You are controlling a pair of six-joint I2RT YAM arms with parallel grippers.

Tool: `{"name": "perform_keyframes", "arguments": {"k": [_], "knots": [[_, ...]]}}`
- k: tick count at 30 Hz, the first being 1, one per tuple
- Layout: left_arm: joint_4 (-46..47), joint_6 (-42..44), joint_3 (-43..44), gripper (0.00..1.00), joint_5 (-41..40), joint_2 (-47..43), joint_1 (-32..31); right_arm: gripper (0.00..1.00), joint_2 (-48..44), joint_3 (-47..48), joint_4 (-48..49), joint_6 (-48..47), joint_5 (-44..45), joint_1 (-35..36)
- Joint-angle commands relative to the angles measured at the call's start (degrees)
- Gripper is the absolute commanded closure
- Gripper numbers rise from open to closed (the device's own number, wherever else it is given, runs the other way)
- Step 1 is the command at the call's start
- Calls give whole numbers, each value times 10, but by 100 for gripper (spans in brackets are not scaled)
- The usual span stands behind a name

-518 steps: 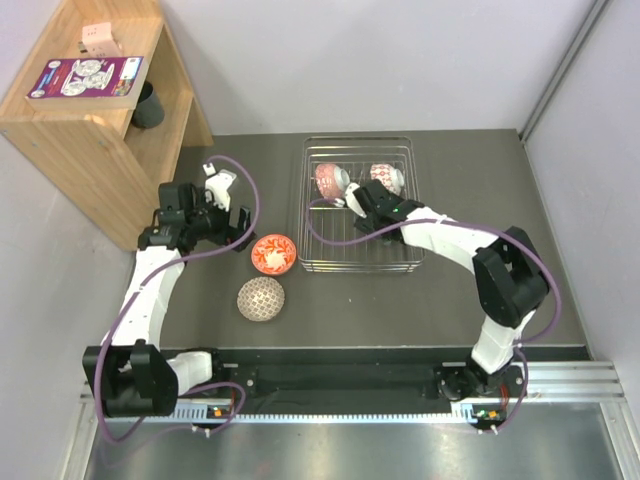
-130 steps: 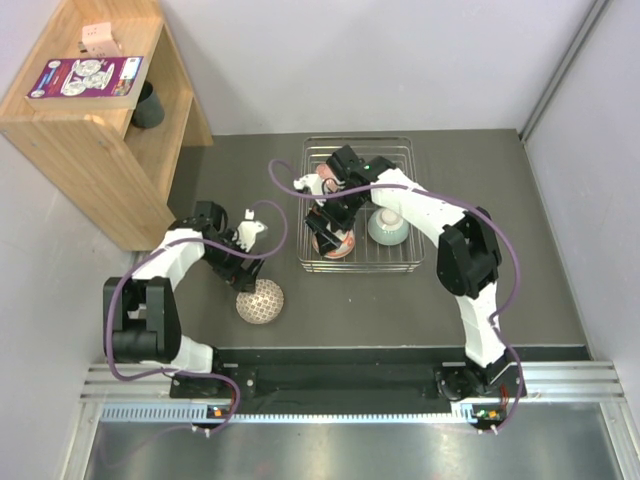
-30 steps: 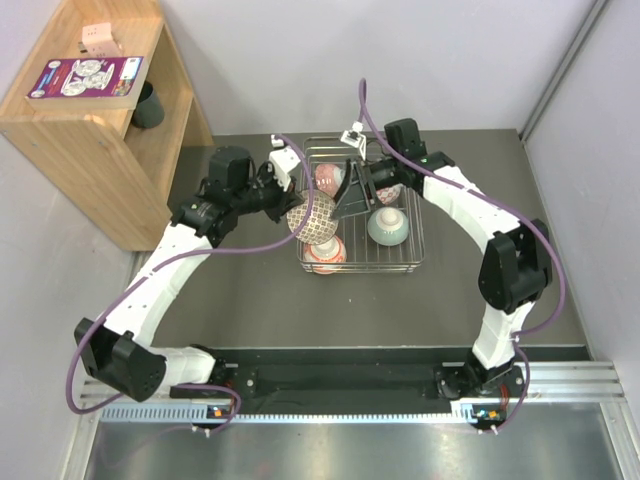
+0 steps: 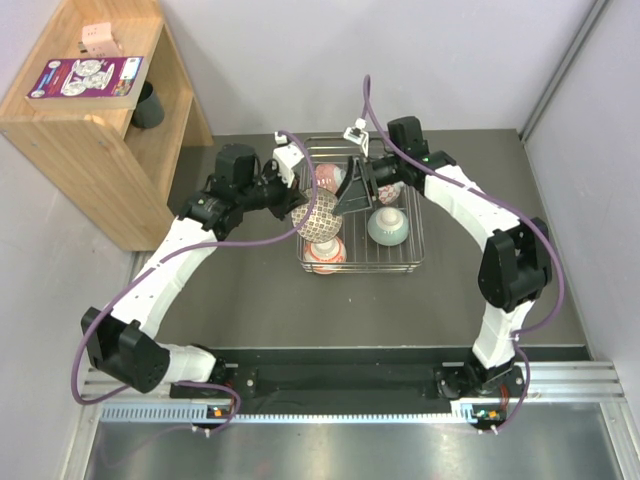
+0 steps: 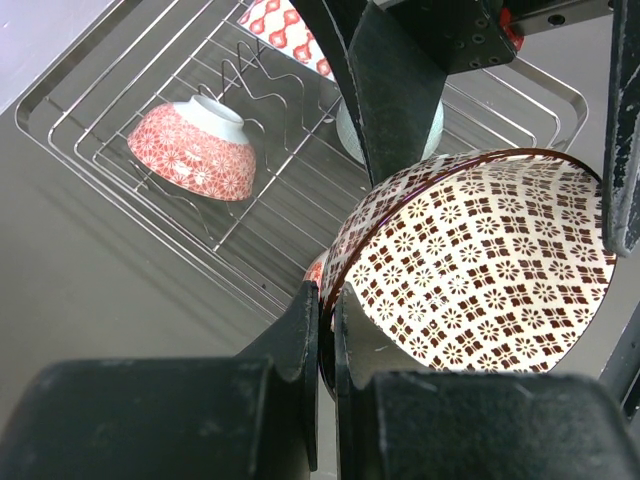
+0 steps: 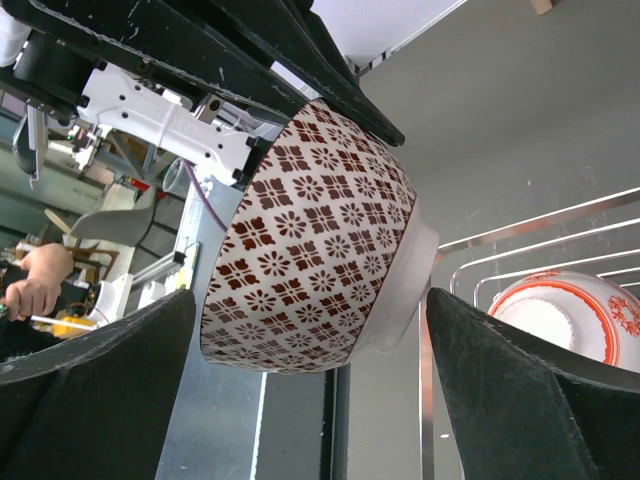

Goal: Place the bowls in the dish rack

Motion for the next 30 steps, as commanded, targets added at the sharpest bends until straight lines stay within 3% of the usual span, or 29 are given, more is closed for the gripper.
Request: {"name": "perform_keyframes", "arguments": {"k": [1,2,7,12,15,16,18,22,26,28,30], "knots": [[61,-11,26,100,16,-10,-2,6,6,11,19,-4,-23,9],[62,-12,25,100,16,-10,-2,12,7,9,20,-4,-23,9],[61,-9,23,100,13,-11,-1,21,7,-4,45,21,-31,10],[64,-8,20,100,12,-13,-2,46,13,-13,84,57,-52,14],[64,-7,17,100,13,-15,-1,75,15,-20,104,80,-63,17],[64,-6,17,100,13,-14,-1,89,15,-24,113,83,-64,20],[62,-5,16,100,15,-12,-2,100,14,-26,118,88,-66,19],[60,-3,14,100,20,-12,-1,100,9,-35,125,89,-58,19],[59,1,11,71,26,-14,-2,100,2,-44,133,91,-39,16],[57,1,9,51,26,-14,-2,100,1,-50,138,97,-30,13],[57,4,5,39,26,-15,-2,100,-1,-54,146,104,-16,8]]}}
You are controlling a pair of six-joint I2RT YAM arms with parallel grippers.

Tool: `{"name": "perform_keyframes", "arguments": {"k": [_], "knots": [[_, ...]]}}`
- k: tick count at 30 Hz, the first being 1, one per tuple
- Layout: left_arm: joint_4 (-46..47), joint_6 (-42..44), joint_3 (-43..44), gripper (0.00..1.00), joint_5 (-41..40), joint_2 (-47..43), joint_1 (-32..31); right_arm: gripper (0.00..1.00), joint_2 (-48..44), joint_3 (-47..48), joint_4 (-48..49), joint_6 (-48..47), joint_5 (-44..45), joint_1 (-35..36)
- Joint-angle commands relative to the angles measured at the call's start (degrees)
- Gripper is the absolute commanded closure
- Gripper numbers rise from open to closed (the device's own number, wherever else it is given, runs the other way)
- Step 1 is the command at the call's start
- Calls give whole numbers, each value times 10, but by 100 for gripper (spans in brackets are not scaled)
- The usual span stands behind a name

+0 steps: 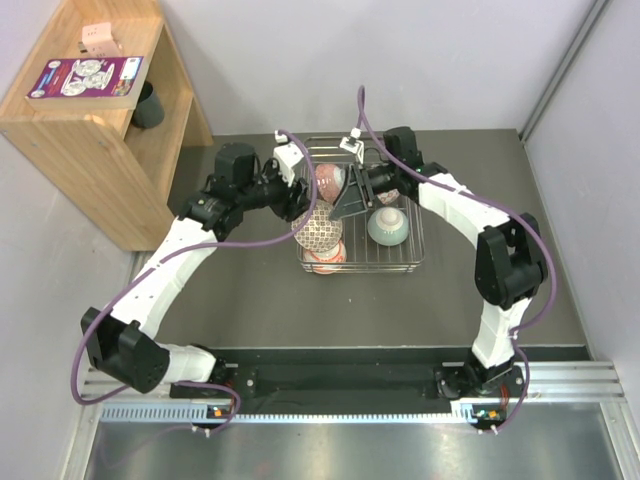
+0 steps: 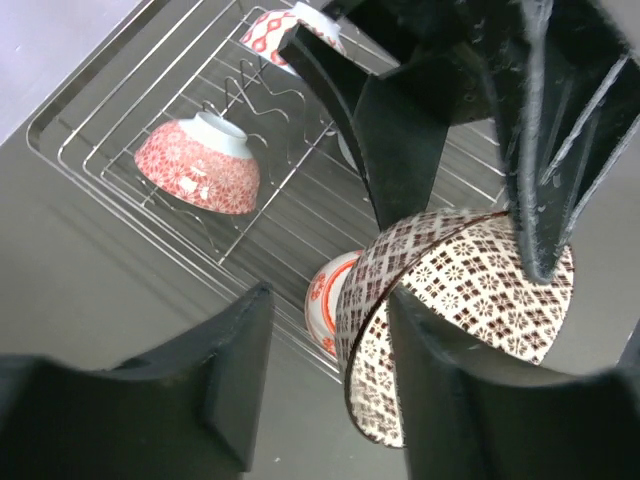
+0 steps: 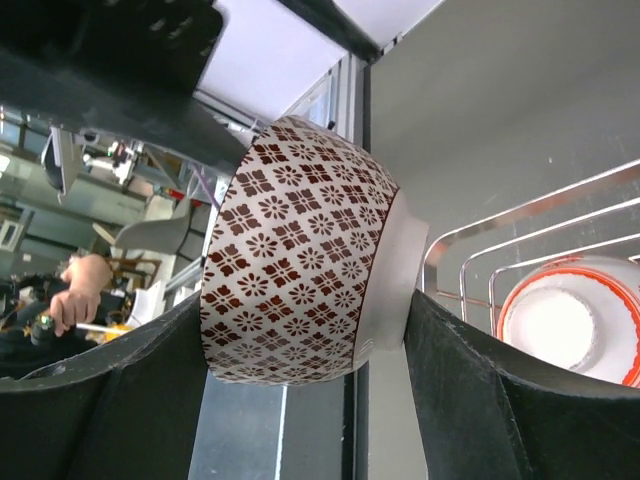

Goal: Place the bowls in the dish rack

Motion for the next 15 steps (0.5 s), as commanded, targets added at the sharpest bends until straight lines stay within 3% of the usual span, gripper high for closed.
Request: {"name": "perform_keyframes", "arguments": {"k": [1,9,11,13,15], "knots": [[45,-3,4,39,22,-15,-2,100,-17,-4,44,14,3,2],[43,-6,4,36,16,-11,-2,100,-25,-20,51,21,72,-7],[38,-5,8,30,6,-11,-1,100,-28,-19,48,21,96,-11],[38,-11,10,10,-7,-13,1,100,-30,-17,43,18,106,-18],[37,-11,9,1,-11,-16,8,100,-33,-13,37,17,128,-30]]}}
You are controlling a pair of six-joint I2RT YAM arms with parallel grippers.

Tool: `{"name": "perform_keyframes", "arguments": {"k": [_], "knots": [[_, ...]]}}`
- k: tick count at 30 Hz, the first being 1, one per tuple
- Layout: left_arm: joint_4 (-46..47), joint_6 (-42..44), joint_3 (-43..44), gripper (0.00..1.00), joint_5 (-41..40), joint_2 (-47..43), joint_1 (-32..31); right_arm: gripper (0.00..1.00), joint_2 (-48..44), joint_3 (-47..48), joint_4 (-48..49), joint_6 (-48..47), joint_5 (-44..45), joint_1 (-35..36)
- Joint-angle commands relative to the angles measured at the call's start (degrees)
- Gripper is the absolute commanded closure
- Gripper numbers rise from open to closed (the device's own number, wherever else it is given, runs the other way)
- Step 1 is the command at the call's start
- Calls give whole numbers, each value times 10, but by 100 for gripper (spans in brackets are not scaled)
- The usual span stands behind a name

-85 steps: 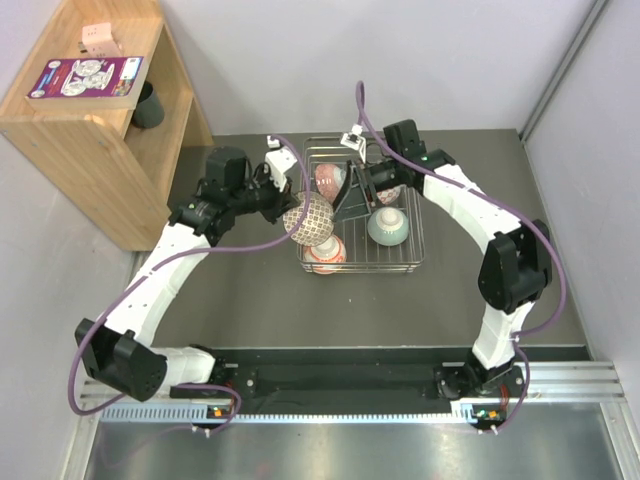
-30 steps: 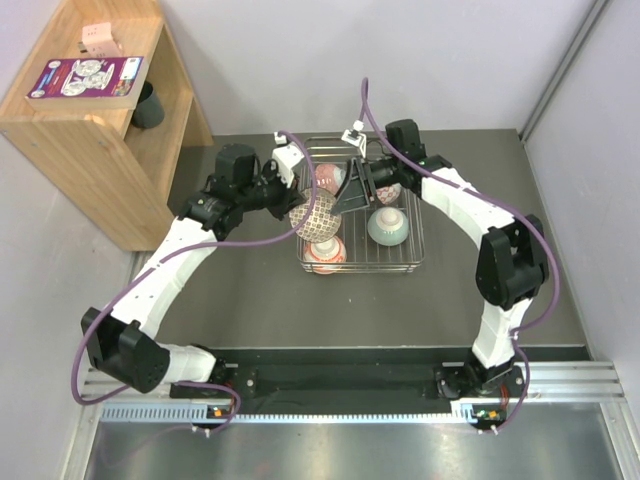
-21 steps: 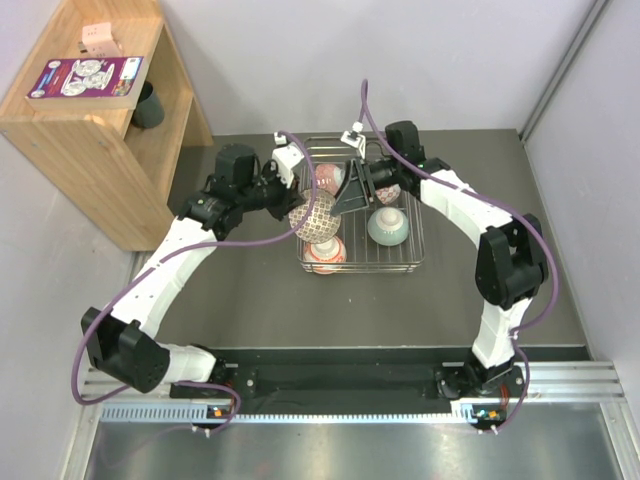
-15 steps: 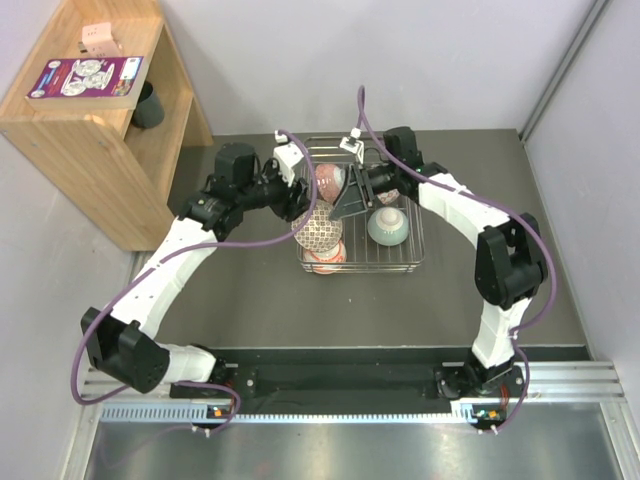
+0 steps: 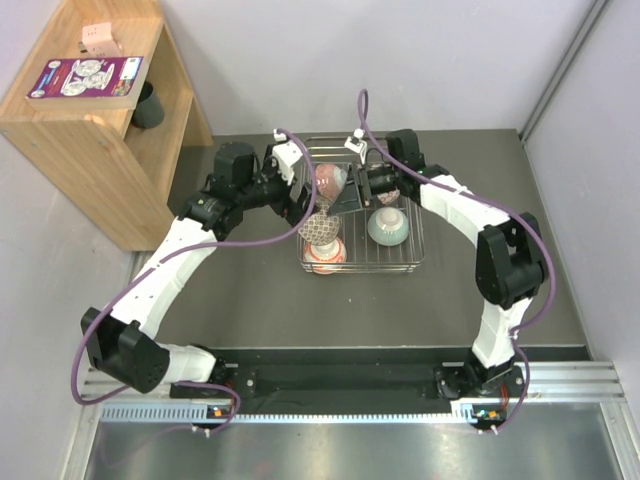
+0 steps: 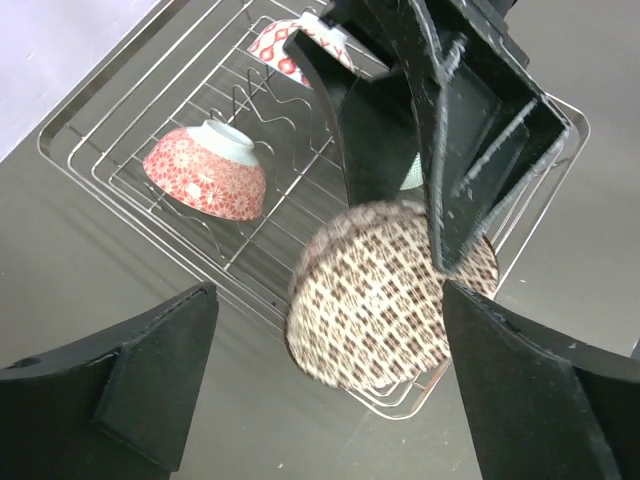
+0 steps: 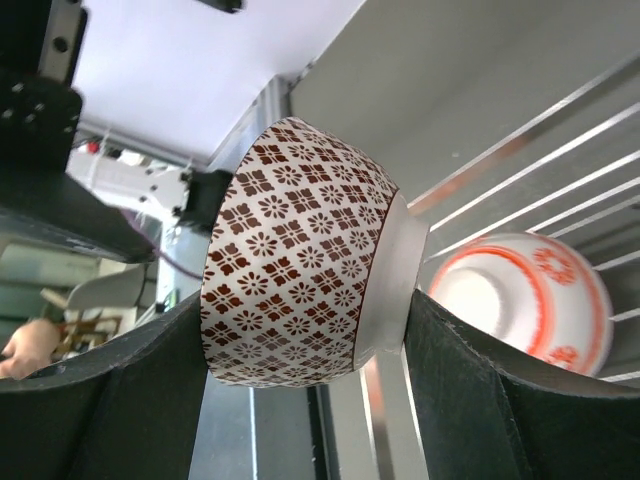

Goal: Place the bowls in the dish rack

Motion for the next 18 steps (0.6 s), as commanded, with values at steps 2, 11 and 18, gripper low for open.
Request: {"name": "perform_keyframes", "arguments": {"k": [2,11,18], "knots": [[23,-14,13,1,-10,-18,23,100,-41,15,8,-9,57,-29],[-16,-21,2,1,28,-33,119,100,-68,92,-168,-146,205,-60],[-38,-12,-50,1,33,-77,163,100,-72,138,-259,-237,314,-60]]}}
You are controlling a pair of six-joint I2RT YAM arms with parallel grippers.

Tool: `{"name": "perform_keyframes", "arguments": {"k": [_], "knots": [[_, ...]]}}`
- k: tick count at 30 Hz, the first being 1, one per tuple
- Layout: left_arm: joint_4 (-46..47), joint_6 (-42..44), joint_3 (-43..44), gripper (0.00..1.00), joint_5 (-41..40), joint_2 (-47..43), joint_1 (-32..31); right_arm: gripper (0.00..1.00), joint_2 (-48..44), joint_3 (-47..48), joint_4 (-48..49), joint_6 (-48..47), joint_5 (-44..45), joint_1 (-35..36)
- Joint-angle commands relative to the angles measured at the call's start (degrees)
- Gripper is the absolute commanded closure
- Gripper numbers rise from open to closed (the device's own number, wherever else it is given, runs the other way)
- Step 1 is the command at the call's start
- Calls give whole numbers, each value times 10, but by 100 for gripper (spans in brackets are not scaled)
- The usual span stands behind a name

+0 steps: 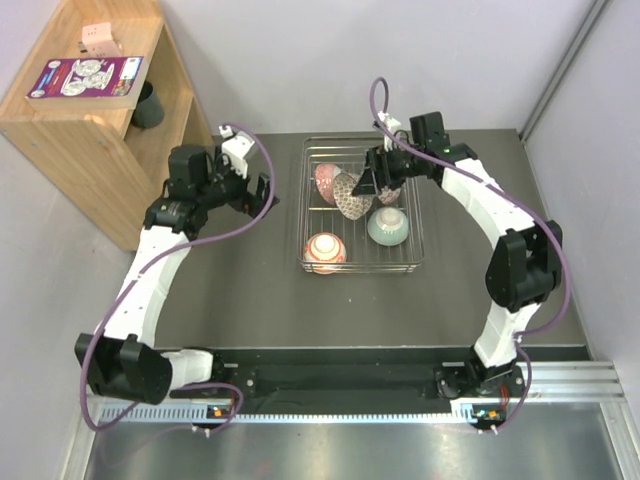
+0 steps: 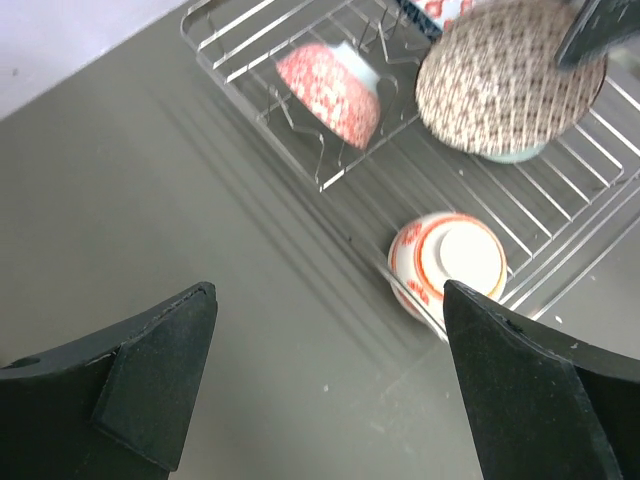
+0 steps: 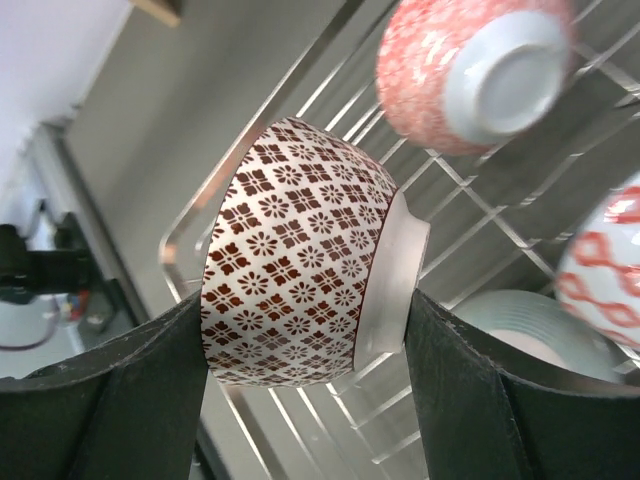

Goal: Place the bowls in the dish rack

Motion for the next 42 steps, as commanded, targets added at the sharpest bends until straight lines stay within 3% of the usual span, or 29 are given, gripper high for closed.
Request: {"name": "perform_keyframes", "arguments": {"k": [1,7,25,42], "knots": [[-18,3,-30,1,2,-47,15,100,-44,60,-59,-91,87,-1],[-62,9,-42,1,-26,-65,21,100,-30,89,-119,-164,179,14],[-129,19,-93,1,-70,-113,46,100,23,84,-100,-288,499,163],[-130,18,-109,1,-48,-144,75,100,117,83,-37,-364,681,259]]}}
